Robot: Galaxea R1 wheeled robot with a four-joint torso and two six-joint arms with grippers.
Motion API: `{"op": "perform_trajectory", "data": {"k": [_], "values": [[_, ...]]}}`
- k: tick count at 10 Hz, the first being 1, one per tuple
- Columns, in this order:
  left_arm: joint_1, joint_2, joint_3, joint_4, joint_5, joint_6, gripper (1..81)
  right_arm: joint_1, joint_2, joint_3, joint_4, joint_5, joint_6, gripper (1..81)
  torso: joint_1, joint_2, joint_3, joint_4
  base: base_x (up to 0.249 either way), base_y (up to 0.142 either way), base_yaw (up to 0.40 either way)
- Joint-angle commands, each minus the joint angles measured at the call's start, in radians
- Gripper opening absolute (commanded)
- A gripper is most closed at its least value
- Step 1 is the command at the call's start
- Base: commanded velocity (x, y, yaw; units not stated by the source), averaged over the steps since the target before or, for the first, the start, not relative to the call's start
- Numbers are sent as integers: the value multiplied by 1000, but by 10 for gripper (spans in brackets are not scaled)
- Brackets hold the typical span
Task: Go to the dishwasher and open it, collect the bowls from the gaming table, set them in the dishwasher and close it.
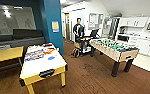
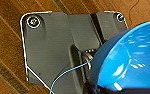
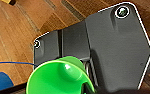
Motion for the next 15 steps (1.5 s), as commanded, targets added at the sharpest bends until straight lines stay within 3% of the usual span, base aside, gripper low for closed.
{"op": "perform_trajectory", "data": {"k": [1, 15], "values": [[-36, 1, 4, 8, 14, 8, 10, 41, -2, 5, -14, -37, 1, 10, 1, 0, 0, 0, 0, 0, -277], [-36, 3, 1, 11, 18, 8, 10, 40, -2, 2, -20, -37, 1, 10, 1, 0, 0, 0, 0, 0, -283]]}}
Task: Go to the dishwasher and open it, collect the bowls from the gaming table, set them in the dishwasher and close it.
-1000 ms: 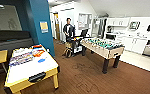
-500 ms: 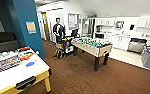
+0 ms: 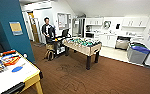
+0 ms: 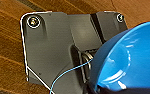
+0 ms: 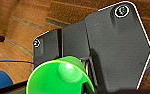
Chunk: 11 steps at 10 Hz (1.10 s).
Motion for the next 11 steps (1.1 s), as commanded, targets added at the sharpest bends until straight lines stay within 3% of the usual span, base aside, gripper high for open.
{"op": "perform_trajectory", "data": {"k": [1, 11], "values": [[-37, 1, 3, 11, 18, 8, 10, 46, -1, 4, -17, -37, 1, 10, 1, 0, 0, 0, 0, 0, -298], [-37, 1, 5, 10, 18, 8, 10, 42, -1, 1, -15, -37, 1, 10, 1, 0, 0, 0, 0, 0, -299]]}}
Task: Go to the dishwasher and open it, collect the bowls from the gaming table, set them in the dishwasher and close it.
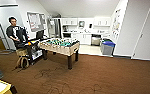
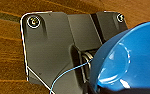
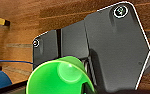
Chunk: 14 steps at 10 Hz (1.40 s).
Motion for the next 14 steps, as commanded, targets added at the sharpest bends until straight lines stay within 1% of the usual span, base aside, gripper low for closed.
{"op": "perform_trajectory", "data": {"k": [1, 2, 3, 14], "values": [[-37, -2, 7, 10, 16, 8, 10, 42, -2, 6, -15, -37, 1, 10, 1, 0, 0, 0, 0, 0, -260], [-37, -1, 7, 10, 16, 8, 10, 43, -2, 6, -15, -37, 1, 10, 1, 0, 0, 0, 0, 0, -252], [-37, -2, 7, 11, 13, 8, 10, 44, -1, 4, -15, -37, 1, 10, 1, 0, 0, 0, 0, -92, 0], [-35, -5, 7, 13, 4, 8, 10, 50, -1, 4, -17, -37, 0, 10, 1, 0, 0, 0, 0, 0, 0]]}}
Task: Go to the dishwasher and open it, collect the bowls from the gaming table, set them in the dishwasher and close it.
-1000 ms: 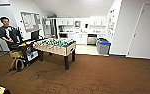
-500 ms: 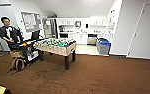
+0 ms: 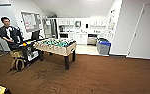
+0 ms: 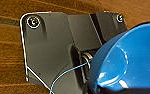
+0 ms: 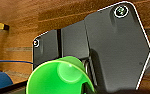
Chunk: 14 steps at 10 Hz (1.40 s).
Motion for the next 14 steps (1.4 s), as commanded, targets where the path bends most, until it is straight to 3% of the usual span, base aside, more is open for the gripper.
{"op": "perform_trajectory", "data": {"k": [1, 14], "values": [[-38, -2, 7, 13, 12, 7, 10, 49, -4, 5, -18, -37, 0, 10, 1, 0, 0, 0, 0, 0, 0], [-38, 1, 7, 13, 14, 12, 10, 46, -4, 5, -19, -37, 0, 10, 2, -1, 0, 0, 139, -5, 0]]}}
